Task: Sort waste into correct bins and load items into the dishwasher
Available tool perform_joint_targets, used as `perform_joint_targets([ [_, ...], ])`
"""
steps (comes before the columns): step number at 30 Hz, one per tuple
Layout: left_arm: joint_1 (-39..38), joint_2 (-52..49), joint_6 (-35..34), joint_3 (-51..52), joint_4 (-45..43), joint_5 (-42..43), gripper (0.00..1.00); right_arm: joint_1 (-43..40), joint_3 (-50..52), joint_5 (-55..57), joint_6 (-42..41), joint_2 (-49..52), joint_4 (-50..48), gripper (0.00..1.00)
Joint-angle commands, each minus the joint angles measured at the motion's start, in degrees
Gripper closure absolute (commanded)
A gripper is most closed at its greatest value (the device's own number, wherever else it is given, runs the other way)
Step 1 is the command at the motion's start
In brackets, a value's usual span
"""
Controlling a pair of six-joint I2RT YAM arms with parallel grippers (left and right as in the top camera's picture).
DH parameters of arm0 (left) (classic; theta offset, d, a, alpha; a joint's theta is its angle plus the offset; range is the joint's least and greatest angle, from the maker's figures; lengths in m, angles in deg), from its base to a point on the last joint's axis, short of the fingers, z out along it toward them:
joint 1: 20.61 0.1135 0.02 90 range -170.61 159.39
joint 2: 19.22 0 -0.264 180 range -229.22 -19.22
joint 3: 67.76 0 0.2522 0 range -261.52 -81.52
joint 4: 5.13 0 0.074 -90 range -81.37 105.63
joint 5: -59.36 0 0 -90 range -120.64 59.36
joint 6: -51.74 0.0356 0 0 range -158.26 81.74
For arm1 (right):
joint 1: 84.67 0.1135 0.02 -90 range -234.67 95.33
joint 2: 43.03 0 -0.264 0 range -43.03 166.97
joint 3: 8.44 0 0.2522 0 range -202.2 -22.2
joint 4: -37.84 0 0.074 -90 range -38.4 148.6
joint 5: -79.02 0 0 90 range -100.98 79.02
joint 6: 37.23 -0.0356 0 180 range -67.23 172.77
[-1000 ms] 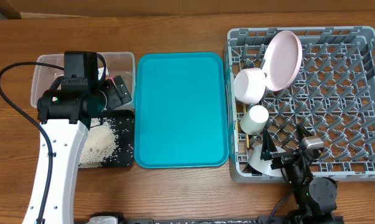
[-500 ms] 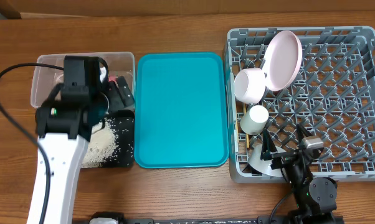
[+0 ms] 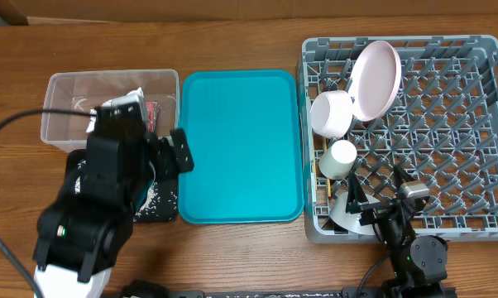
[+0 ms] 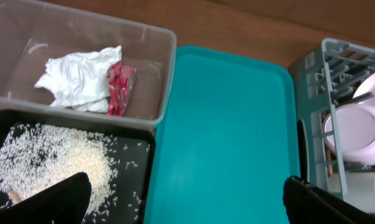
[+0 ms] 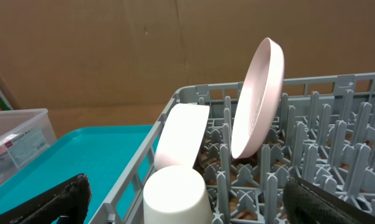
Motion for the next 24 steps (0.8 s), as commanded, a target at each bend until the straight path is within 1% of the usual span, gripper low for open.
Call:
perform_joint_targets([
  [1, -0.22, 4.59, 0.09, 5.51, 0.81, -1.27, 0.00, 0.15, 0.59, 0.07, 0.20, -0.61, -0.39, 0.00],
  [4, -0.20, 9.55, -0.46, 11.80, 0.74, 0.42, 0.00, 0.15, 0.59, 0.07, 0.20, -0.61, -0.39, 0.00],
  [8, -0.20, 15.91, -0.57, 18.60, -7.80, 2.47, 0.00, 0.15, 0.59, 0.07, 0.17, -0.61, -0.39, 0.00],
  [12, 0.07, 21.97, -0.55, 25.18, -19.82, 5.42, 0.00, 0.15, 0.59, 0.07, 0.20, -0.61, -0.39, 0.00],
  [16, 0.55, 27.30, 0.42, 32.06, -35.54, 7.52, 0.00, 0.15, 0.59, 0.07, 0.20, -0.61, -0.39, 0.00],
  [19, 1.46, 30.36, 3.32, 37.03, -46.05, 9.35, 0.00, 0.15, 0.59, 0.07, 0.20, -0.61, -0.39, 0.00],
  [21, 2.34, 32.52, 4.48, 40.44, -51.67, 10.29, 0.00, 0.15, 0.59, 0.07, 0.20, -0.61, -0.39, 0.00],
  [24, 4.07, 36.22, 4.87, 45.40, -56.33, 12.41, 0.00, 0.15, 0.59, 0.07, 0.20, -0.61, -0.39, 0.00],
])
